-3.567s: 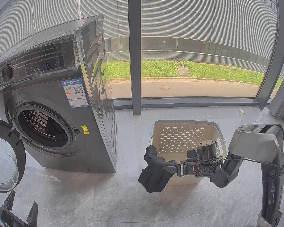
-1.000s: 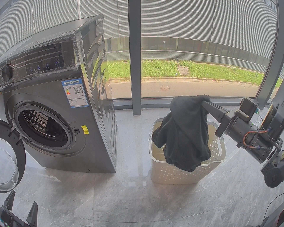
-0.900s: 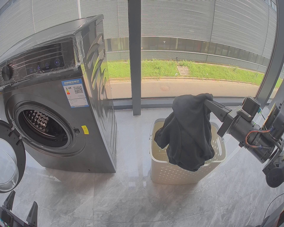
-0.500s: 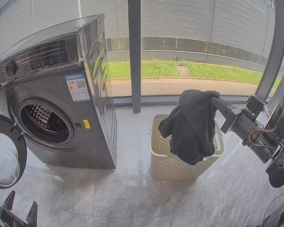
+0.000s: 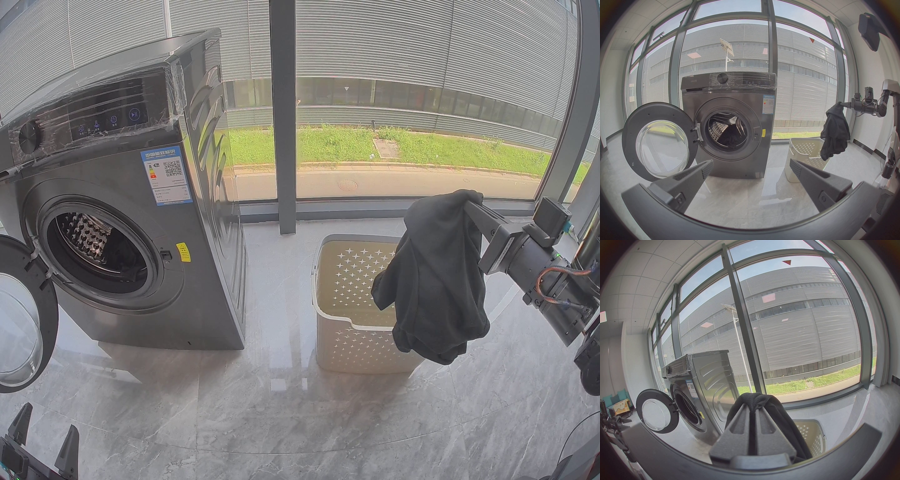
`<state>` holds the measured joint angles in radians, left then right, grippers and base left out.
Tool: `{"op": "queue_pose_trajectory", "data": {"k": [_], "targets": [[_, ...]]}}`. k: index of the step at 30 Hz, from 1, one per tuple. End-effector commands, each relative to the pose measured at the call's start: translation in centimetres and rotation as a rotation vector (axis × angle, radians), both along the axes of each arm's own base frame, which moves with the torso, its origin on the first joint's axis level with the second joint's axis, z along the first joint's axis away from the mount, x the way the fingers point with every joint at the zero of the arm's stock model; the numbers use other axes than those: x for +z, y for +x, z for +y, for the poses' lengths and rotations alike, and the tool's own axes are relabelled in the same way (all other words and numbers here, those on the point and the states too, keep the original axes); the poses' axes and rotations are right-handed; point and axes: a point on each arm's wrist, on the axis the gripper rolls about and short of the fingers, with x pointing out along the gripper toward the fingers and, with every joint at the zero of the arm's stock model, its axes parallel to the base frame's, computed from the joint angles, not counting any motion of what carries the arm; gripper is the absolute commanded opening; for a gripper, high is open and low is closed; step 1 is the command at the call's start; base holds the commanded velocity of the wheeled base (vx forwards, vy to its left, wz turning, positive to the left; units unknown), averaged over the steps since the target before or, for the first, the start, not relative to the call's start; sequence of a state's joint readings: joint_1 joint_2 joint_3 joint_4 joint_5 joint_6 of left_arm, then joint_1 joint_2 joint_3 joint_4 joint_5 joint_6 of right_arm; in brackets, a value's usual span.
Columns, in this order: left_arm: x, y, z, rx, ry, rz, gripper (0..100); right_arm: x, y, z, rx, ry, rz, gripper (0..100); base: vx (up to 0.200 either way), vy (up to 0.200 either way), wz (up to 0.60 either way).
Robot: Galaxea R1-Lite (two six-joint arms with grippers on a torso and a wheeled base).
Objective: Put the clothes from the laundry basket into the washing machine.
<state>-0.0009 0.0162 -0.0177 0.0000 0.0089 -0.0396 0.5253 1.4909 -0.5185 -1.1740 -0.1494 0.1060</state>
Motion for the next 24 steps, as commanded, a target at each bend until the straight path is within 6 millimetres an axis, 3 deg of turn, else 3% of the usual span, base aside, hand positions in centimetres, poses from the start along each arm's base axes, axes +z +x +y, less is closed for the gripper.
{"op": "queue_pose_trajectory", "data": {"k": [1, 24], "targets": [[-0.48, 0.00, 0.00, 0.000, 0.000, 0.000, 100, 0.11, -0.13, 0.03, 0.004, 0.003, -0.005, 0, 0.000, 0.200, 0.00], [-0.48, 0.00, 0.00, 0.000, 0.000, 0.000, 100, -0.02, -0.74, 0.86, 0.053, 0.004, -0.001, 0, 0.000, 0.200, 0.00]]}}
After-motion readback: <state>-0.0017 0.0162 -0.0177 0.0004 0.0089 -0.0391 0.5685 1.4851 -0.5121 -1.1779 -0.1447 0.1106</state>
